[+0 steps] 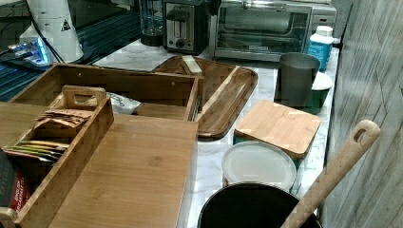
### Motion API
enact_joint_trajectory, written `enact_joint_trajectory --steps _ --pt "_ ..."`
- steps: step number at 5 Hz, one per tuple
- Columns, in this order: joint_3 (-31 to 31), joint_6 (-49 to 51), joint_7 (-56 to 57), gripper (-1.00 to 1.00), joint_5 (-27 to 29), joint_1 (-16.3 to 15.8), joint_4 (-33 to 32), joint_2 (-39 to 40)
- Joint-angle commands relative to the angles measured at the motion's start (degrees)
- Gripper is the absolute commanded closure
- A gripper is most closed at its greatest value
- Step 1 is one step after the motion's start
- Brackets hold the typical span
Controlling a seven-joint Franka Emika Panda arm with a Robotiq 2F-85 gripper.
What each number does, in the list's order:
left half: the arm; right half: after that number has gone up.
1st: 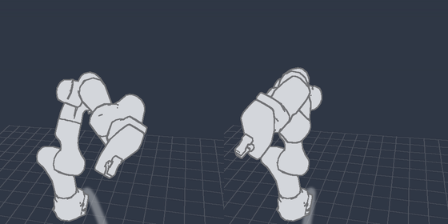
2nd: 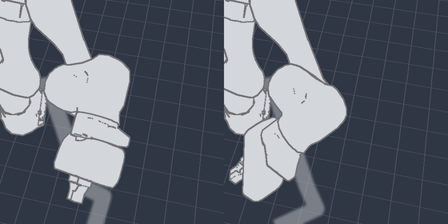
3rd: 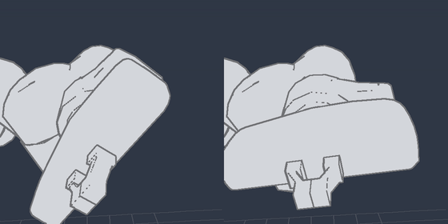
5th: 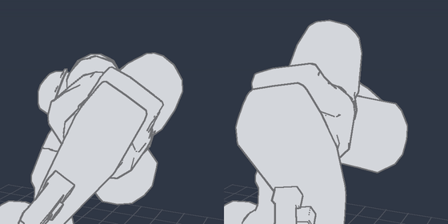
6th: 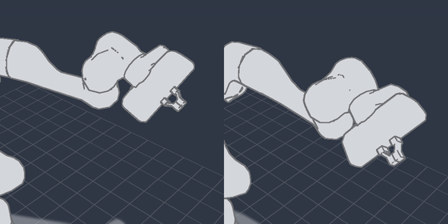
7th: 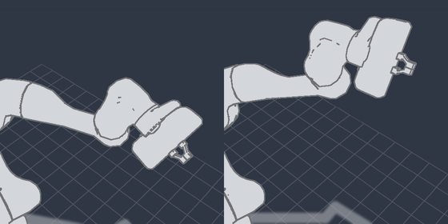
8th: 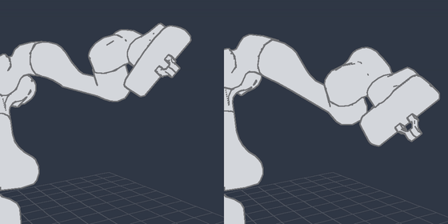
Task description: Close the drawer.
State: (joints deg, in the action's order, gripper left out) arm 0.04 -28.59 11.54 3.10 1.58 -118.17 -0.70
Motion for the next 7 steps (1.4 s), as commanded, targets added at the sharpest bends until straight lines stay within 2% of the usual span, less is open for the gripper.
enact_joint_trajectory --steps 1,2,3,4,5,6,7 --pt "-5.7 -12.1 15.2 1.00 -2.5 -5.7 -18.0 -8.0" --pt "-2.2 -16.6 30.4 1.00 -2.2 -6.7 -25.0 -8.7" --pt "0.0 -21.2 39.2 1.00 -3.4 -6.3 -29.8 -7.5" --pt "-0.1 -28.4 41.0 1.00 -5.1 -5.5 -35.0 -6.5" --pt "-0.9 -33.5 37.2 1.00 -6.6 -6.3 -40.1 -7.2" --pt "2.1 -31.5 31.1 1.00 -11.0 -11.4 -42.1 -8.3" --pt "-1.4 -33.5 32.1 1.00 -12.7 -7.7 -44.9 -10.2"
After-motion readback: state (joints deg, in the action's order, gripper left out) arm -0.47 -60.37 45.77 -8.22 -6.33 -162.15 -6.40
